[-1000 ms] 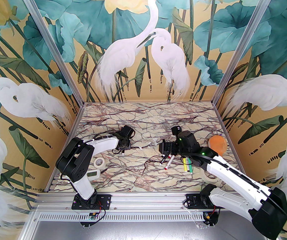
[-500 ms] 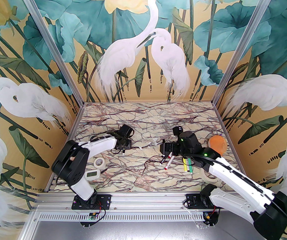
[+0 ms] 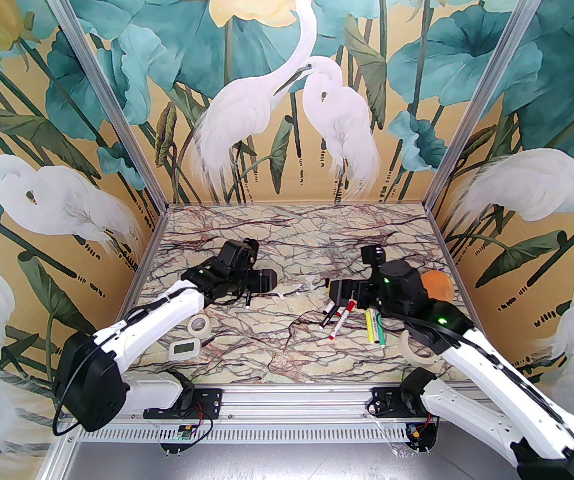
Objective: Open the pen caps
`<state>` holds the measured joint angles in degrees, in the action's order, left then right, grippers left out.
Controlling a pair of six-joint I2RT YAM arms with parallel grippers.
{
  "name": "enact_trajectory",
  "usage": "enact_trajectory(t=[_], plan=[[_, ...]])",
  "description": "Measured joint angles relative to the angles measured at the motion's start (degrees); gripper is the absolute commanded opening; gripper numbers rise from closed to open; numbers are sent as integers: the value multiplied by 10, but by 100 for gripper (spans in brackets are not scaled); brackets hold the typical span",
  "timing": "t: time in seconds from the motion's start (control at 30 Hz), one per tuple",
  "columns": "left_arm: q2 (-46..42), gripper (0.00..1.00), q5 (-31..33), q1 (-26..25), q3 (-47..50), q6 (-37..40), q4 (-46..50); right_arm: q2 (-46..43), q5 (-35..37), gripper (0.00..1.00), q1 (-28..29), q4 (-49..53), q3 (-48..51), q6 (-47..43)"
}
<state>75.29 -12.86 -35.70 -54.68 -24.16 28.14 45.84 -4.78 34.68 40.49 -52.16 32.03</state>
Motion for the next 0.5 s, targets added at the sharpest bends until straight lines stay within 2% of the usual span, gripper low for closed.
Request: enact_trajectory(t=[0.23,0.43,0.5], plan=[[64,65,-52,-66,-15,-2,-47,-43,24,99,0,97,-47,-6],[177,59,-54,-108,-97,-5,-63,-68,35,99,0,170,-57,-13],[211,54,-54,-116,-127,-5,-68,-73,35,100,0,185,-57,-19]])
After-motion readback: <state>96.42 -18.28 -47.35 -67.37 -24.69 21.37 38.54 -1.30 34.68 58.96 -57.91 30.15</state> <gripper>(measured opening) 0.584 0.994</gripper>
